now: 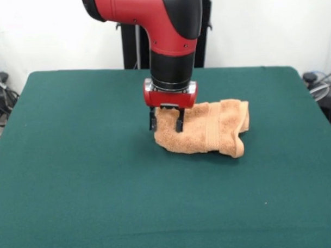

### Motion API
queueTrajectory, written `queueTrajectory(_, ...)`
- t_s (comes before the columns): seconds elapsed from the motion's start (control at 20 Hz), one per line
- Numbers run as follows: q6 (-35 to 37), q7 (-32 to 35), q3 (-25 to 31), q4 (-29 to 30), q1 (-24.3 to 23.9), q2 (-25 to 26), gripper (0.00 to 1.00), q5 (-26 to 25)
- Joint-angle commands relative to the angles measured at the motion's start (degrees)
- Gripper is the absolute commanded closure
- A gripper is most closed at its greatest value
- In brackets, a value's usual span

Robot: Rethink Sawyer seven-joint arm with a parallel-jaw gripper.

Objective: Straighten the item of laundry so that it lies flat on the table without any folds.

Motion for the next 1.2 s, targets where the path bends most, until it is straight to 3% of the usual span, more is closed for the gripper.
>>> queueTrajectory(0.05,-6.95,11.69,3.85,2.54,-1.49,5.10,0.00,0.55)
queueTrajectory(0.3,-8.54,12.78,1.97,2.26,0.84,4.90,0.00,0.38)
queueTrajectory(0.35,-8.67,13.32,1.68,2.36,1.13,4.90,1.00,0.83)
queueTrajectory(1.2,-5.37,11.15,3.38,1.50,-0.44,4.78,1.00,1.06)
